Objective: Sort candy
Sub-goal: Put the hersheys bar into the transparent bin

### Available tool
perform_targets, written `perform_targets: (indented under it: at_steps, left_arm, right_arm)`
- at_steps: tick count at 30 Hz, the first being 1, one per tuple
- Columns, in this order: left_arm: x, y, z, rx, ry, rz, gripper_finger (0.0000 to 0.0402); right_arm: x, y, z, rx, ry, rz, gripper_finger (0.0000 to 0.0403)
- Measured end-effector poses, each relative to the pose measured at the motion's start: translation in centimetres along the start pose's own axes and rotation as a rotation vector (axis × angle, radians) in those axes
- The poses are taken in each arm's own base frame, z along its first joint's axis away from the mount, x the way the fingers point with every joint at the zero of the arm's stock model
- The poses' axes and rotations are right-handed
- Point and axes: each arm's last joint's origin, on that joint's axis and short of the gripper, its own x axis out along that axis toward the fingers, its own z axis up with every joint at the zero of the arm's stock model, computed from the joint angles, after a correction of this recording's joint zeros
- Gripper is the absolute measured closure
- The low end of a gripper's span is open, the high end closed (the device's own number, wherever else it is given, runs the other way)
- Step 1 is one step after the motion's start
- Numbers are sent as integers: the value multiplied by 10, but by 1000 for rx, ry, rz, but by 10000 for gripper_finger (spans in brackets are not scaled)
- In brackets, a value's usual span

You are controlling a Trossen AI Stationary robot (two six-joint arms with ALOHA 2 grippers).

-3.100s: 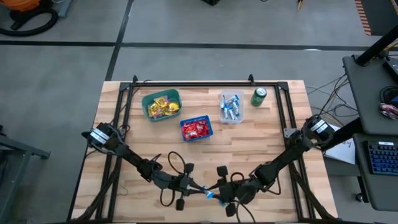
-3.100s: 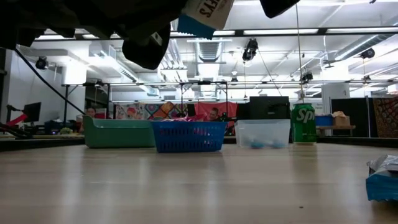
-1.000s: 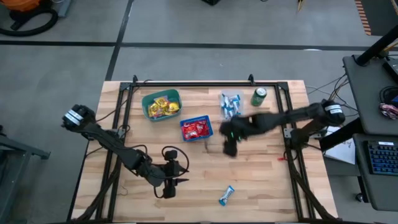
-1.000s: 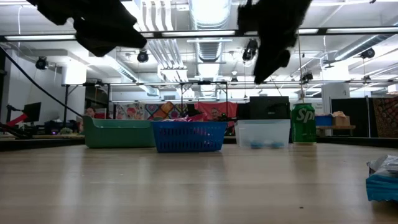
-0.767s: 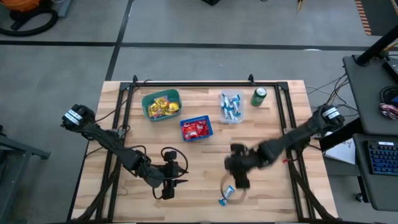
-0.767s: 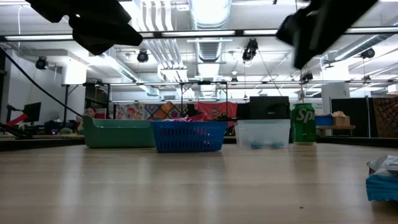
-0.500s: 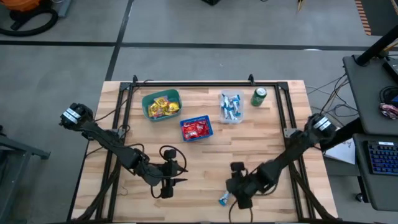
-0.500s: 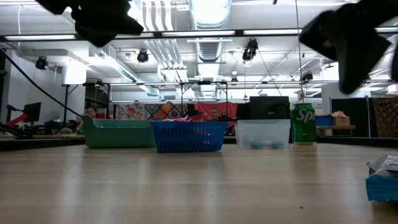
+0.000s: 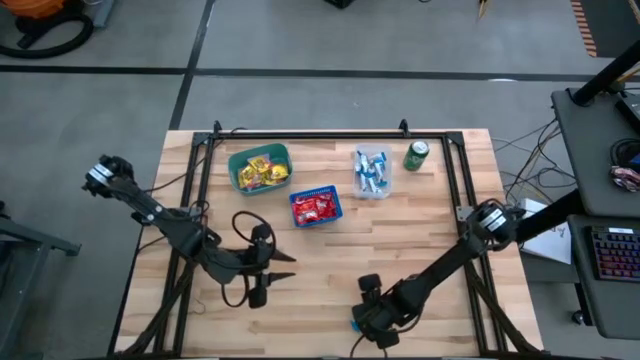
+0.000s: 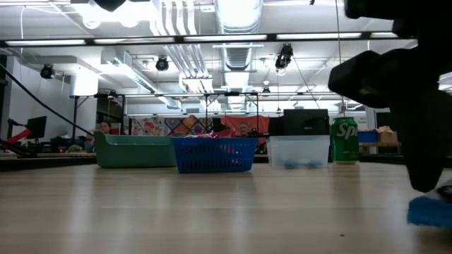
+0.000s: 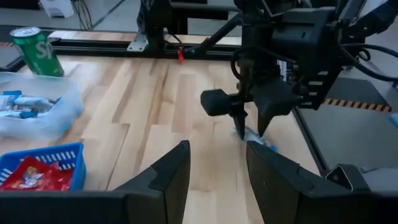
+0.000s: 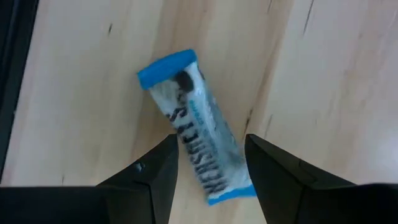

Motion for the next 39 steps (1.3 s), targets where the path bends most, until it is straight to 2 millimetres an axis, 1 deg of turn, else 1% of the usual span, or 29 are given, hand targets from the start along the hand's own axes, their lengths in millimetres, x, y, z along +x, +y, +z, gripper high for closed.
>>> perform_targets:
  at_steps: [3,6,10,14,19,21,26,28,30,32,34,37,39]
  left_arm:
    - [-4,2,1,4,-1,17,261]
    - [-5,3,0,13,5,34,262]
    - [-3,4,-3,23,29,51,262]
    - [-2,5,-8,20,47,64,261]
    - [-1,6,-11,21,61,72,261]
    - [-1,6,-11,21,61,72,261]
    - [-1,6,-13,25,67,75,262]
    - [-1,6,-13,28,70,76,261]
    - [-1,6,-14,29,72,77,261]
    - [-1,7,-14,31,67,94,261]
    - [-1,8,-14,36,60,128,262]
    - [-2,10,-15,39,60,160,261]
    - [-2,10,-16,40,67,170,261]
  right_arm:
    - [1,-3,0,7,6,-6,231]
    - [3,-8,-1,18,15,-14,250]
    - [4,-12,0,27,16,-17,289]
    - [9,-14,0,26,30,-16,332]
    - [9,-15,1,10,34,2,380]
    - [8,-16,1,13,31,6,388]
    - [2,-18,3,14,9,13,388]
    - [-3,-18,6,8,-17,20,389]
    - [-11,-22,10,14,-38,13,389]
    - [-22,-31,18,35,-80,-22,389]
    - [-36,-45,27,77,-123,-64,389]
    - [-60,-77,38,163,-171,-107,390]
    - [-77,-102,41,205,-183,-133,390]
